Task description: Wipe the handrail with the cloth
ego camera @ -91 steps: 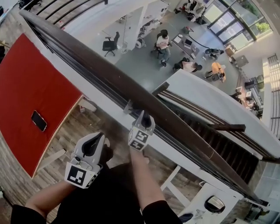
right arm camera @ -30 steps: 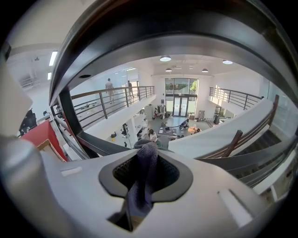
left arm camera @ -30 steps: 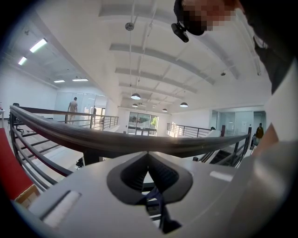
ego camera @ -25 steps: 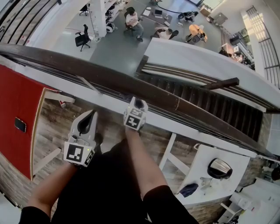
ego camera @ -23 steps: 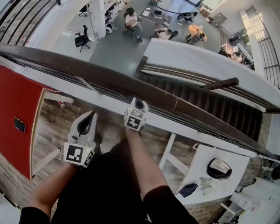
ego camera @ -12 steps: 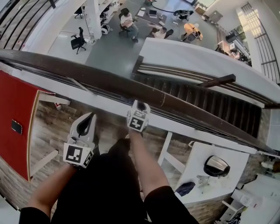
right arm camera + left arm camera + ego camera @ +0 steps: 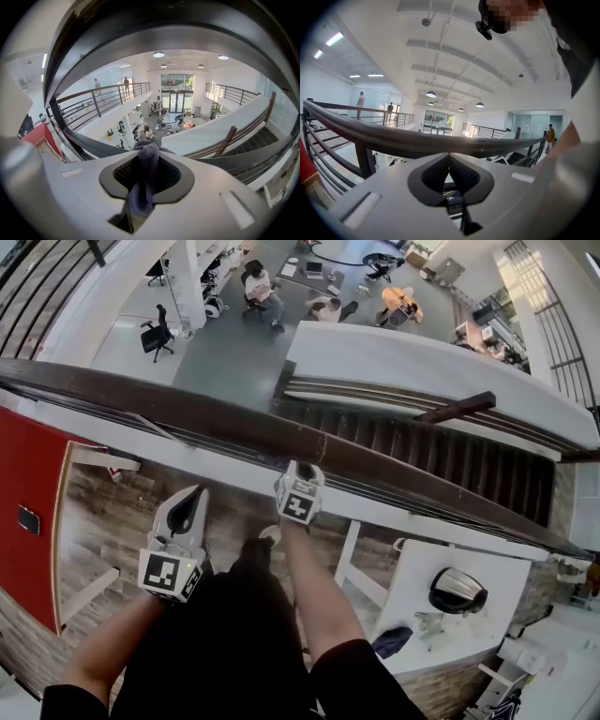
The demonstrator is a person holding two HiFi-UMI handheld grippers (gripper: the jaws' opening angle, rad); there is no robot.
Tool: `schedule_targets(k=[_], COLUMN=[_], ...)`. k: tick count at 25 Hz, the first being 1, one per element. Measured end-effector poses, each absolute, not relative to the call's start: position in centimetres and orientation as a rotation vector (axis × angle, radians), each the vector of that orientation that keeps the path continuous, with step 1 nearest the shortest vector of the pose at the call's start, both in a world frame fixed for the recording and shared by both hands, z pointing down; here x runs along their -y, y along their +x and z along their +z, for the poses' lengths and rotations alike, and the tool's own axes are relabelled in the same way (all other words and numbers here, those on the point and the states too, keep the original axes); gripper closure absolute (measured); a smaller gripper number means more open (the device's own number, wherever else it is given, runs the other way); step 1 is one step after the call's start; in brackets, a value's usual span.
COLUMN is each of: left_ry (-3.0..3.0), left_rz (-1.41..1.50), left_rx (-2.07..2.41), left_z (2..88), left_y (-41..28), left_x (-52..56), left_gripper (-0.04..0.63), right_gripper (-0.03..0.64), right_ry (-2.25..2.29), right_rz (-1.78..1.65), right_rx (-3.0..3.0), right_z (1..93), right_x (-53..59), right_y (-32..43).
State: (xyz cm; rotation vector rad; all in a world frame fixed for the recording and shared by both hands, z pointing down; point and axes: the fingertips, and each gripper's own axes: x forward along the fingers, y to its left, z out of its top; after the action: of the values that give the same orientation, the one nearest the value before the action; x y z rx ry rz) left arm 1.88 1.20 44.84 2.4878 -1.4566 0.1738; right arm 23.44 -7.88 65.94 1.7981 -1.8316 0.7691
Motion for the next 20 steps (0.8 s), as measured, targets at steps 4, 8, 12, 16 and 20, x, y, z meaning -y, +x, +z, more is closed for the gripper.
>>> schedule_targets(k=[4,8,12,16,20], left_ry=[2.491,2.482,2.503,2.520,2.524], left_rz=[0.160,0.171,0.187,0.195,0.199], left_rx=[1.428,1.390,1.376,1.340,1.325], left_z=[45.2,45.4,45.1,45.3,45.5], left_y=[3.3,4.3,5.2,6.6,7.5], left_x=[-1.1,-1.1,-0.9,-1.0,-1.2], left_gripper=[0.597,0.597,0.597,0.597,0.597], right_gripper=[0.546,0.546,0.546,0.546,0.546], right_ry=[1.800,1.831,1.888,1.929,1.961], right_rz=[0.757,0.775,0.796,0.801,0.788], right_rx=[1.824,1.796,1.753,1.724,1.678], right_z=[66.1,66.0,65.9,65.9,65.9], right_x=[7.6,6.9,6.2,5.6,4.7], right_y=[25.2,27.6,30.1,33.0,36.2])
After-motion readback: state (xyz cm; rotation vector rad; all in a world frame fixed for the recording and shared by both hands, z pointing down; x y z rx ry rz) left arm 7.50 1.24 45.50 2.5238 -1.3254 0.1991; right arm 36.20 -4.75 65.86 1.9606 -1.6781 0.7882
